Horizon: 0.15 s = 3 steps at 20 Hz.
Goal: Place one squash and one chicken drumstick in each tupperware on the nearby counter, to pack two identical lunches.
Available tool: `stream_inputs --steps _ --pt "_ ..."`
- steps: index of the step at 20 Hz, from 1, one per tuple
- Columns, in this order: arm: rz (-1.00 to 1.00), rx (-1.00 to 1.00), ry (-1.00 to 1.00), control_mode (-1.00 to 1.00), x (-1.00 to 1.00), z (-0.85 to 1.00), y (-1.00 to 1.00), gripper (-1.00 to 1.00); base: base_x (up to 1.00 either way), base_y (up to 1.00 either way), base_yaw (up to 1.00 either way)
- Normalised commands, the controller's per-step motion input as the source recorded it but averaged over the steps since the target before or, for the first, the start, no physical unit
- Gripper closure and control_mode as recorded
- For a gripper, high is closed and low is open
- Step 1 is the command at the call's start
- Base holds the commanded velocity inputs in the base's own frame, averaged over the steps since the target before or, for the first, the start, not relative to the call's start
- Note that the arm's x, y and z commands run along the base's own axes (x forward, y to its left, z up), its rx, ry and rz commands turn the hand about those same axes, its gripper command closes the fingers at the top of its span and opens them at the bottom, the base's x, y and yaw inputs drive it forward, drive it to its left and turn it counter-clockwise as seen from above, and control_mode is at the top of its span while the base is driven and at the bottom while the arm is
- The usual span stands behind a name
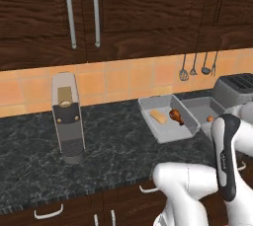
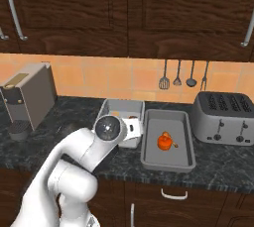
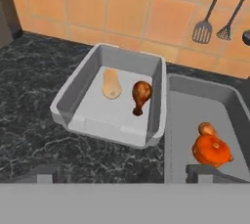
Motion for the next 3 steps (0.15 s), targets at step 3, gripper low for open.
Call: stream_inputs --steps 3 --pt "0.01 -0.08 -0.19 -1.00 -0.84 0.53 -0.84 -1.00 0.00 0.00 0.00"
